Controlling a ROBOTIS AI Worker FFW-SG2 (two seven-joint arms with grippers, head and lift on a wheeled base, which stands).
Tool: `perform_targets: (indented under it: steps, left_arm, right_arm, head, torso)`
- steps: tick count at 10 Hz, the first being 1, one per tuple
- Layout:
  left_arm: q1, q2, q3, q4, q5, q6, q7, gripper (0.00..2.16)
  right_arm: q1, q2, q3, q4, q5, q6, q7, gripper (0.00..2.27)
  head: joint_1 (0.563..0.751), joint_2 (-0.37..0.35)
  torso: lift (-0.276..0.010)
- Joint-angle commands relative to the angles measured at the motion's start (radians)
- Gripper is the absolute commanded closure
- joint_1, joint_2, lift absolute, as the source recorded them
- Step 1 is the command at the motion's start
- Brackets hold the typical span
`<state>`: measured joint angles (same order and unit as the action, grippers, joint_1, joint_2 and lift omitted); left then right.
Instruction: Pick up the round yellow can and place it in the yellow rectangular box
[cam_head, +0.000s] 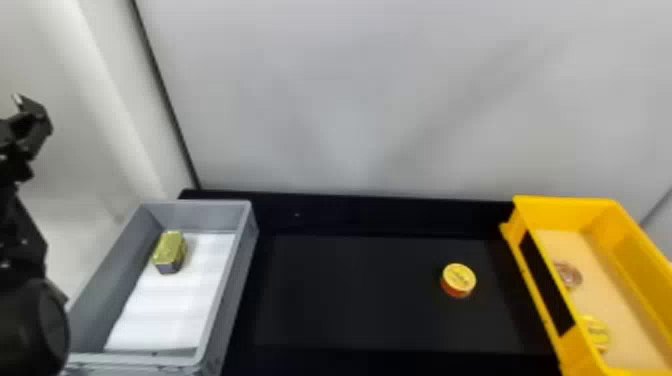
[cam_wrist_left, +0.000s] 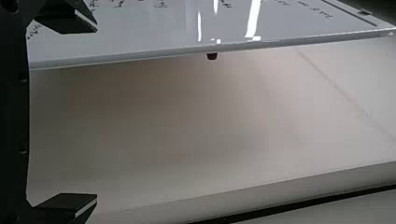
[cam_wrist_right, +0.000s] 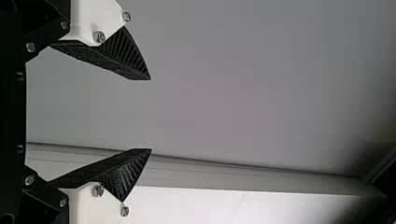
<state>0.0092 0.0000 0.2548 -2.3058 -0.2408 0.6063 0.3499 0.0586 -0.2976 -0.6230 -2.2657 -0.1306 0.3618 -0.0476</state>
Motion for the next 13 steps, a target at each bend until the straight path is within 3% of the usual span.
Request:
perform_targets:
  steps: [1,7,13]
  left_arm:
    - [0.0,-0.003,0.0,0.0,0.0,0.0,0.0,0.02]
    - [0.0,-0.003,-0.002,0.002,0.002,0.0,0.0,0.02]
    - [-0.002,-0.003,-0.003,0.005,0.005,0.0,-0.001,0.02]
  right_arm:
    - [-0.002,0.0,0.003,-0.002,0.0,-0.003,0.002,0.32]
    - [-0.017,0.0,0.08,0.002,0.006,-0.003,0.009,0.32]
    - [-0.026,0.009,0.348,0.066,0.086,-0.003,-0.015,0.32]
  head:
    - [0.694,0.014]
    - [0.694,0.014]
    - [0.694,0.014]
  torso:
    - [-0.061]
    - [-0.061]
    - [-0.061]
